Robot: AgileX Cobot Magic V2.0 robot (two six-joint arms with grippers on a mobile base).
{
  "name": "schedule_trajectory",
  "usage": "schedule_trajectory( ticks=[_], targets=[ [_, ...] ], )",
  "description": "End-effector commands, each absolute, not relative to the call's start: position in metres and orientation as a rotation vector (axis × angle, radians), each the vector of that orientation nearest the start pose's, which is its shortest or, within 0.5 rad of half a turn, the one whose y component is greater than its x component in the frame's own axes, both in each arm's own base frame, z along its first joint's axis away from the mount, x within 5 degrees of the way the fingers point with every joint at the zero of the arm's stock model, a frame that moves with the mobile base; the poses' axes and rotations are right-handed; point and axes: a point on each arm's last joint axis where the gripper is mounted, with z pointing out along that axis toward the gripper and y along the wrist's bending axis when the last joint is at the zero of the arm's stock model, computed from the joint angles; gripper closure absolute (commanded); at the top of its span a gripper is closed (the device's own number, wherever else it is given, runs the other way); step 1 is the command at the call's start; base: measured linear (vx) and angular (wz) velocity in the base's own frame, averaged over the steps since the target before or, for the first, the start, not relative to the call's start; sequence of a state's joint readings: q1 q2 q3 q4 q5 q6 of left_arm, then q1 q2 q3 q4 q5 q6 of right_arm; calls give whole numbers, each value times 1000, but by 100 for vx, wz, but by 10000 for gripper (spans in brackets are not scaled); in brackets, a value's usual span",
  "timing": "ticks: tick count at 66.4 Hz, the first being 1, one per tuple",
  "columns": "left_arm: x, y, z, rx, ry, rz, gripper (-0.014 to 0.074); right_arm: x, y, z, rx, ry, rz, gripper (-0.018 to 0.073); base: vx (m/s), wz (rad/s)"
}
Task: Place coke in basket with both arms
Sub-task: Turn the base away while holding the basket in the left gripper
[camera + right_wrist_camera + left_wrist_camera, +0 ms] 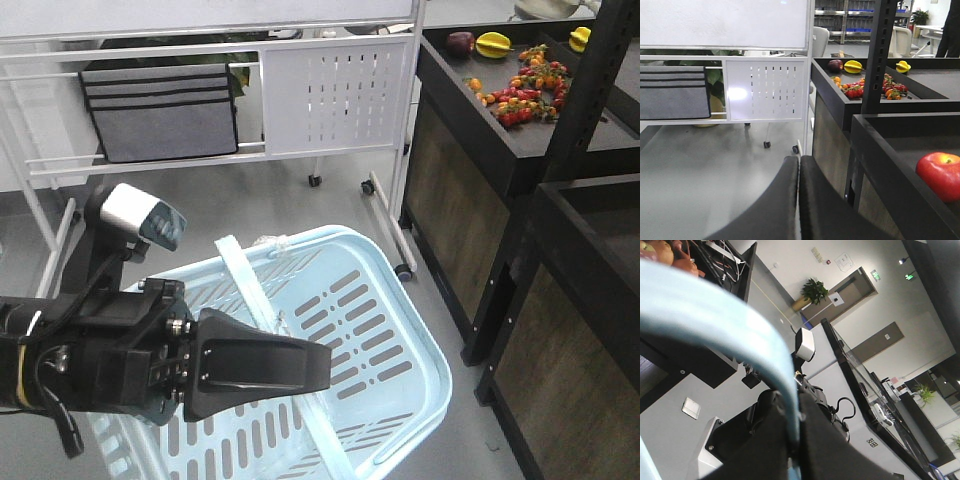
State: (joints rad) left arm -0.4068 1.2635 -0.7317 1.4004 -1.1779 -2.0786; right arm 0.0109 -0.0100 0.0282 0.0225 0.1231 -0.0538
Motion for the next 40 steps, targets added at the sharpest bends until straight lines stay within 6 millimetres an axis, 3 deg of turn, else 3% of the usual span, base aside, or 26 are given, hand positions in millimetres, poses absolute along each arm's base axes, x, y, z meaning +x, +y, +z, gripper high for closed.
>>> schedule_trajectory(
  ticks=[1, 40],
  targets=[
    [157, -163, 341, 676, 1696, -2082, 603, 56, 1, 198, -35, 1537, -17, 564, 26, -12],
    [157, -163, 341, 676, 1696, -2082, 603, 56, 1, 198, -35, 1537, -17, 564, 27, -7]
  ],
)
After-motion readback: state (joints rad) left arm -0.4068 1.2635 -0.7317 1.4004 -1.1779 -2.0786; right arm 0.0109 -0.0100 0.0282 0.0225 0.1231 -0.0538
